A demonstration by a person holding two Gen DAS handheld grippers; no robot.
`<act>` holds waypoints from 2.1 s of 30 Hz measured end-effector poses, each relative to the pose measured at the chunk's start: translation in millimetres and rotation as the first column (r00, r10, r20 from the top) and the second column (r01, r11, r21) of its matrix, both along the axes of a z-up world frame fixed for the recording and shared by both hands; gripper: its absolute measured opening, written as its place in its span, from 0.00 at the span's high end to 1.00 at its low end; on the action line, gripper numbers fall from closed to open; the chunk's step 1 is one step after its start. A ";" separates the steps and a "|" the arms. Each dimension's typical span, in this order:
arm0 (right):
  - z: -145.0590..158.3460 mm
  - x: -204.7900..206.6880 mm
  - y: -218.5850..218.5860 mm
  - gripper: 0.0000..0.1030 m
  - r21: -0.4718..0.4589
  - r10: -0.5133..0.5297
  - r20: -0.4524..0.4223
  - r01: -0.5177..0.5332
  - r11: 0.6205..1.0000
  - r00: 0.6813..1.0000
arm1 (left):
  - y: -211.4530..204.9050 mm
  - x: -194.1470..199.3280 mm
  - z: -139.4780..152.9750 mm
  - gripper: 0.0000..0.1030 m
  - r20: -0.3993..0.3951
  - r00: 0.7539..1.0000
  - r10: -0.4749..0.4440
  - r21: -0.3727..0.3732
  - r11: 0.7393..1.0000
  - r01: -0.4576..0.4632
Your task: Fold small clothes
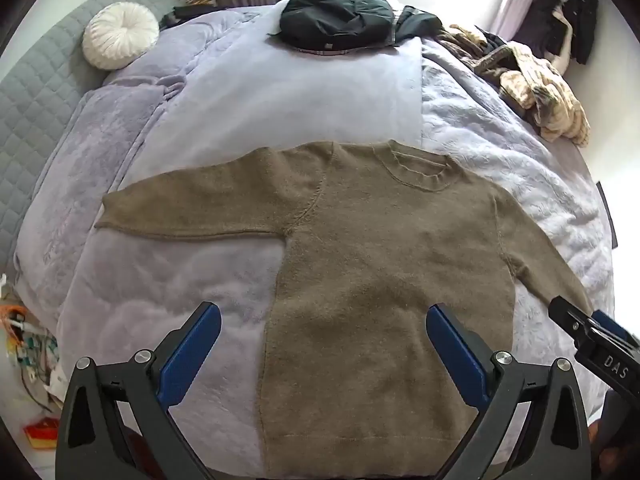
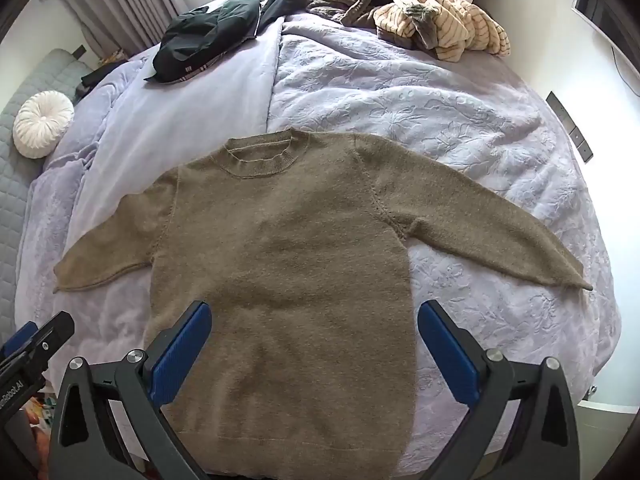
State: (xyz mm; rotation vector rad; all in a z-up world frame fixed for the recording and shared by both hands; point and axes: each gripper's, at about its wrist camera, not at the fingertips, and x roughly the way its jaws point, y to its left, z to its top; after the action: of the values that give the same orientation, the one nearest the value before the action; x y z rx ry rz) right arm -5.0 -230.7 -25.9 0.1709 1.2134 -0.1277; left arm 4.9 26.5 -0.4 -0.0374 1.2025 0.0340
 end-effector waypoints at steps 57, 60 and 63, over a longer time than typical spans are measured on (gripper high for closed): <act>-0.5 -14.8 4.9 0.00 -0.058 0.012 -0.020 -0.013 0.998 1.000 | -10.4 -17.0 -7.7 0.00 -0.011 0.998 -0.055 0.028 0.998 0.055; -0.6 -15.2 5.0 0.00 -0.059 0.011 -0.025 -0.013 0.998 1.000 | -12.2 -17.0 -7.6 0.00 -0.015 0.998 -0.063 0.028 0.998 0.063; -0.6 -15.5 5.2 0.00 -0.061 0.011 -0.026 -0.013 0.998 1.000 | -12.4 -17.2 -8.0 0.00 -0.019 0.998 -0.064 0.026 0.998 0.065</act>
State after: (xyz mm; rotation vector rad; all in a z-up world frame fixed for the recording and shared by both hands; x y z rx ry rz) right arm -20.5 -225.5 -26.5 0.1088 1.2341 -0.1566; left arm -12.3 14.1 -8.5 0.0250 1.2205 -0.0065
